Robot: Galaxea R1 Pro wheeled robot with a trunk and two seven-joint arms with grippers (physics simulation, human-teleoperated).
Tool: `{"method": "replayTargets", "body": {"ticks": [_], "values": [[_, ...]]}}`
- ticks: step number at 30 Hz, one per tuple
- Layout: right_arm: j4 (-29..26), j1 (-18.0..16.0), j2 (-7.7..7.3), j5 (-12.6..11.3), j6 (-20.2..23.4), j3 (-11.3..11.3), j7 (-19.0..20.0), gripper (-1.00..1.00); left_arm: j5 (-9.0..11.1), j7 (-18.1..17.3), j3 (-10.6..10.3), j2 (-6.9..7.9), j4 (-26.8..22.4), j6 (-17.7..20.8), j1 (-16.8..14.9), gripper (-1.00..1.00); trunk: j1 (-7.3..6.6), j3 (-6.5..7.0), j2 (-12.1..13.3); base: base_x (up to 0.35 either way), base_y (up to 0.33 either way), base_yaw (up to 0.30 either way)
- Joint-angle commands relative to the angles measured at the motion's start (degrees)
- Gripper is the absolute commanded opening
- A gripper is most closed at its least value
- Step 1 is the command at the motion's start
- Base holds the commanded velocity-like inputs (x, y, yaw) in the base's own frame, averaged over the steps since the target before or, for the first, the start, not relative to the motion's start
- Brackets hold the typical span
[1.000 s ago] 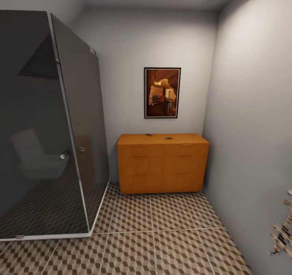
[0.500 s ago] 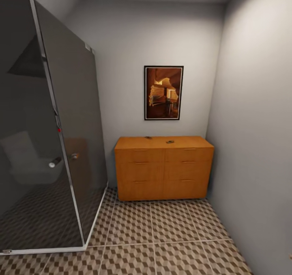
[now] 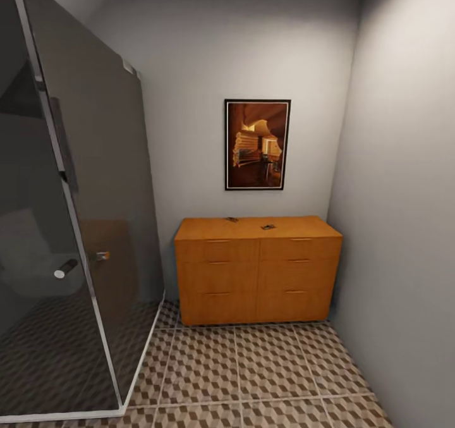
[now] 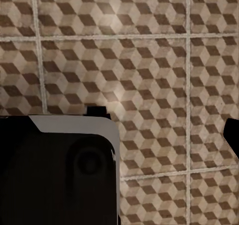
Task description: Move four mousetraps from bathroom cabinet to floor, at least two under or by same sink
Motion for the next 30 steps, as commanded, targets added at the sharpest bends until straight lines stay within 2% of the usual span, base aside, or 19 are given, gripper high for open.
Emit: {"method": "replayTargets", "body": {"ticks": [1,7,16,30], "values": [[0.15,-0.08,0.0,0.45,-0.28,-0.23,-0.19,1.0,0.13,0.05,0.3,-0.01,0.06,-0.18,-0.05,1.0,0.04,-0.09,-0.05,0.324,0.0,0.0],[0.15,-0.08,0.03,0.42,-0.23,-0.23,-0.19,1.0,0.12,0.05,0.3,-0.01,0.06,-0.17,-0.05,1.0,0.04,-0.08,-0.05,0.324,0.002,-0.011],[0.15,-0.08,0.03,0.32,0.04,-0.29,-0.19,1.0,0.11,0.05,0.3,-0.01,0.06,-0.18,-0.05,1.0,0.04,0.03,-0.05,0.324,0.063,-0.123],[0.15,-0.08,0.03,0.32,0.07,-0.32,-0.19,1.0,0.11,0.05,0.3,0.01,0.06,-0.21,-0.05,1.0,0.04,0.05,-0.05,0.324,0.096,-0.014]]}}
